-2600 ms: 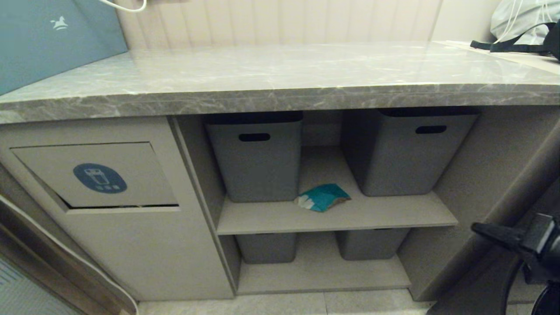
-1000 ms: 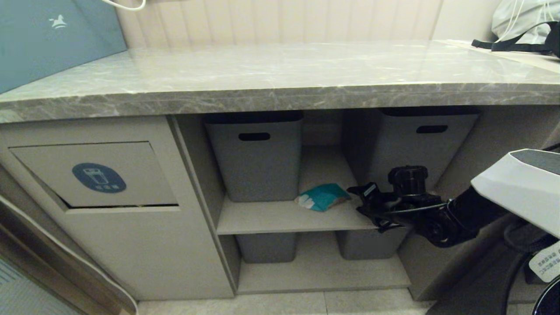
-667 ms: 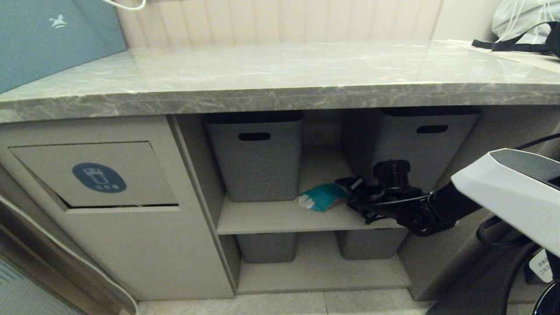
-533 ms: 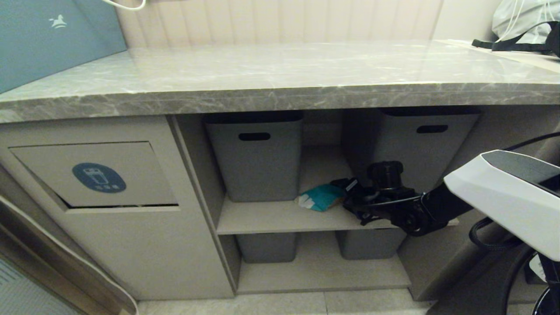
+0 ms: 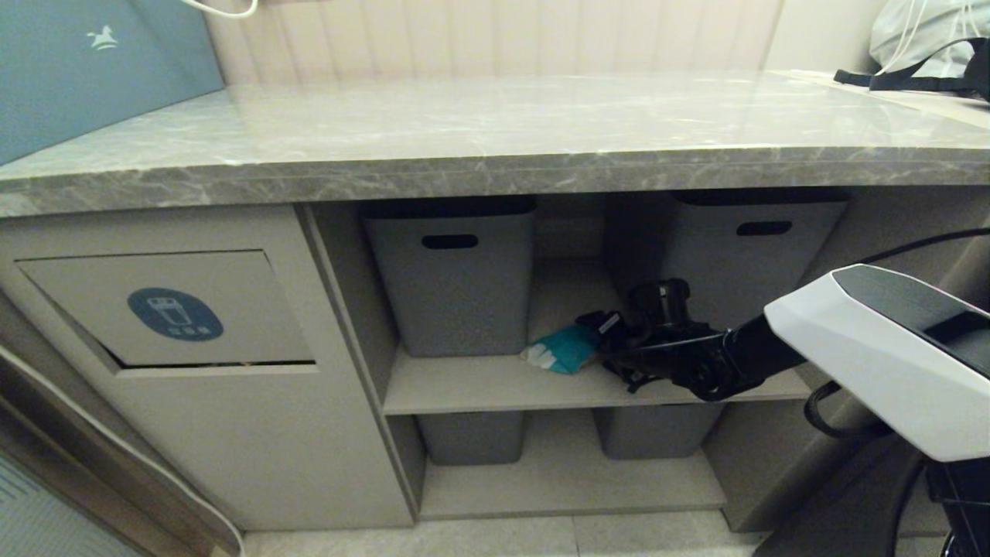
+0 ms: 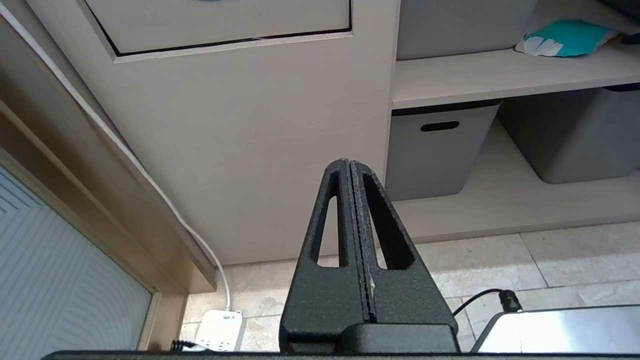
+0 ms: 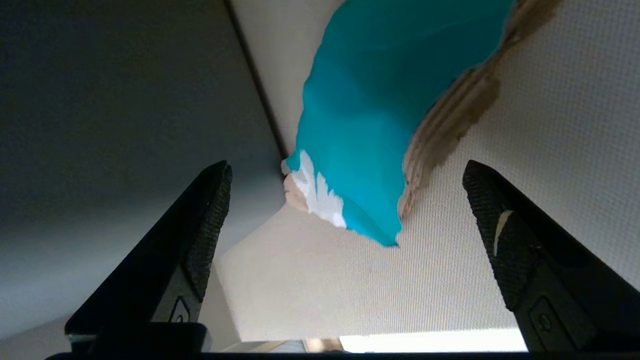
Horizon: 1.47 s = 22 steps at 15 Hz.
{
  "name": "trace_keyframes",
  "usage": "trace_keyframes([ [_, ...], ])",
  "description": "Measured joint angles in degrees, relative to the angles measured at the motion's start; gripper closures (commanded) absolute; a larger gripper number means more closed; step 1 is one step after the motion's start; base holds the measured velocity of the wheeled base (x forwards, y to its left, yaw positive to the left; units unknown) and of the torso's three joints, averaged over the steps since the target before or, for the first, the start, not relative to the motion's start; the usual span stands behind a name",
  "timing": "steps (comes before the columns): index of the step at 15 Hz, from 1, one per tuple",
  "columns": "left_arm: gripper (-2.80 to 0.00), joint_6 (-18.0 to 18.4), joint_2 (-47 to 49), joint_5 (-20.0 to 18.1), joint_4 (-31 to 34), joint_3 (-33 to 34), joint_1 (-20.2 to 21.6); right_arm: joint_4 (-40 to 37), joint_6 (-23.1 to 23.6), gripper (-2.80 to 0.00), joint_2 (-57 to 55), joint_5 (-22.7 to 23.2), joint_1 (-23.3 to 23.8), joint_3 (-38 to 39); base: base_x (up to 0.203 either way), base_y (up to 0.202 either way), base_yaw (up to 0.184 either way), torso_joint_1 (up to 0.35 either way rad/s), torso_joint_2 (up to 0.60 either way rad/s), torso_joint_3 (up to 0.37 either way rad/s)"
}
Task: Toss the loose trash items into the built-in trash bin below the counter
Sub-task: Pick up the garbage
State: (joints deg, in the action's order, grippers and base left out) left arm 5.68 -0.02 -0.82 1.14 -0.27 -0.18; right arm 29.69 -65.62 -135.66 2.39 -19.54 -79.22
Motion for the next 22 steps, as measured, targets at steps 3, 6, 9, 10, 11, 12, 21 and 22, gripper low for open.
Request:
trace_keyframes([
  [3,0.0,0.01,0.0,0.02,-0.01,0.0,0.0,-0.12,0.0,-2.8,-1.23,-0.13,-0.61,-1.23,0.0,0.0,0.0,0.0,0.0,0.0],
  [6,0.0,-0.01,0.0,-0.02,0.0,0.0,0.0,-0.05,-0.02,-2.8,-2.1,-0.22,-0.96,-2.9,0.0,0.0,0.0,0.0,0.0,0.0],
  [9,0.0,0.01,0.0,0.0,0.0,0.0,0.0,-0.05,0.02,-2.8,-3.1,-0.09,-1.05,-4.37,0.0,0.0,0.0,0.0,0.0,0.0],
  [10,0.0,-0.01,0.0,0.0,0.01,0.0,0.0,-0.04,0.0,-2.8,-3.38,-0.11,-1.1,-4.86,0.0,0.0,0.0,0.0,0.0,0.0],
  [11,0.0,0.0,0.0,0.0,0.01,0.0,0.0,-0.03,0.0,-2.8,-3.66,-0.13,-1.16,-5.22,0.0,0.0,0.0,0.0,0.0,0.0],
  [12,0.0,0.01,0.0,0.02,0.01,0.0,0.0,-0.05,0.0,-2.8,-3.94,-0.13,-1.16,-5.54,0.0,0.0,0.0,0.0,0.0,0.0],
  [21,0.0,-0.01,0.0,0.0,0.0,0.0,0.0,-0.1,0.37,-2.8,-5.63,-1.95,-1.46,-7.55,0.0,0.0,0.0,0.0,0.0,0.0],
  [22,0.0,-0.01,0.02,-0.02,-0.01,0.0,0.0,-0.1,0.41,-2.8,-5.69,-1.96,-1.46,-7.58,0.0,0.0,0.0,0.0,0.0,0.0],
])
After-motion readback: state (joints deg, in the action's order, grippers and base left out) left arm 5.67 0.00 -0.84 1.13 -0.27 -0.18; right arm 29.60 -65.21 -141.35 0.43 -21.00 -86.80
